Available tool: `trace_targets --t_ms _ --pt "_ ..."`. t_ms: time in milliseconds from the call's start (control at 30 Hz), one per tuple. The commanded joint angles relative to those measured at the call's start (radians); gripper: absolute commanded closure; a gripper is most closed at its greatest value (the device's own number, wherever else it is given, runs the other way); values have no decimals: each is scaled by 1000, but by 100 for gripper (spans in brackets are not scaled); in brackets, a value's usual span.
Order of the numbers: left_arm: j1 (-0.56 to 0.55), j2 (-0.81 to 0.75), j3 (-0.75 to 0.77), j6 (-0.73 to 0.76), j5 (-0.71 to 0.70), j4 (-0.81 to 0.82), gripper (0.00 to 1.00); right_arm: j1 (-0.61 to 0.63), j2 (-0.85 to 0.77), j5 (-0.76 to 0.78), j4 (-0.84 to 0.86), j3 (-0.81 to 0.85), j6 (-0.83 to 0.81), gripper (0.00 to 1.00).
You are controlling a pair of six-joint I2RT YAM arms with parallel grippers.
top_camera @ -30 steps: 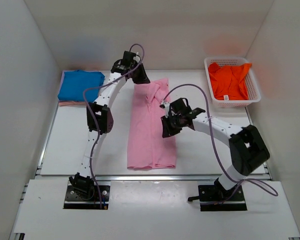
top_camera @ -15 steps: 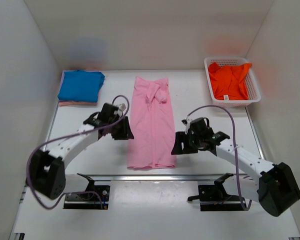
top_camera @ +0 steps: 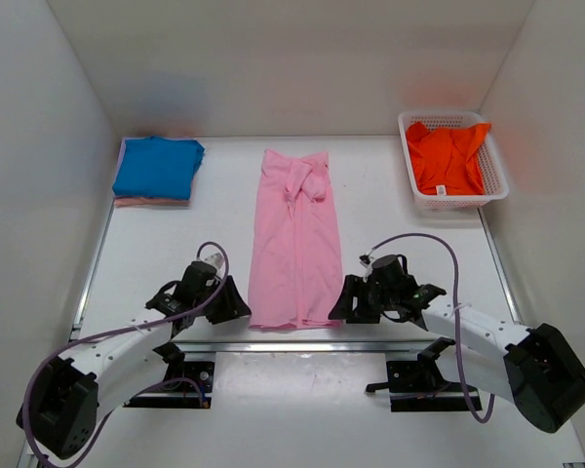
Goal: Fold and stack the t-shirts
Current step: Grab the bottom of the folded rectangular tshirt with both arms, then fold the folded rectangular tshirt in 1/3 of the way
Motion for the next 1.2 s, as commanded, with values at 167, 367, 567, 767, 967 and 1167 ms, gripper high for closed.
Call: trace_targets --t_ms 167,367,567,767,967,1167 --pt "-102 41 -53 -131 -28 190 48 56 92 27 100 1 45 49" --pt "-167 106 -35 -141 -22 195 70 65 120 15 96 -2 39 79" --pt "-192 -15 -73 -151 -16 86 100 91 95 -11 25 30 29 100" --pt "-187 -144 -93 -165 13 -18 100 154 66 -54 -24 12 45 100" --pt "-107 -128 -40 -115 54 -46 100 99 43 -131 -73 50 20 100" --pt "3 81 130 -27 117 26 100 -70 106 -247 -128 198 -87 100"
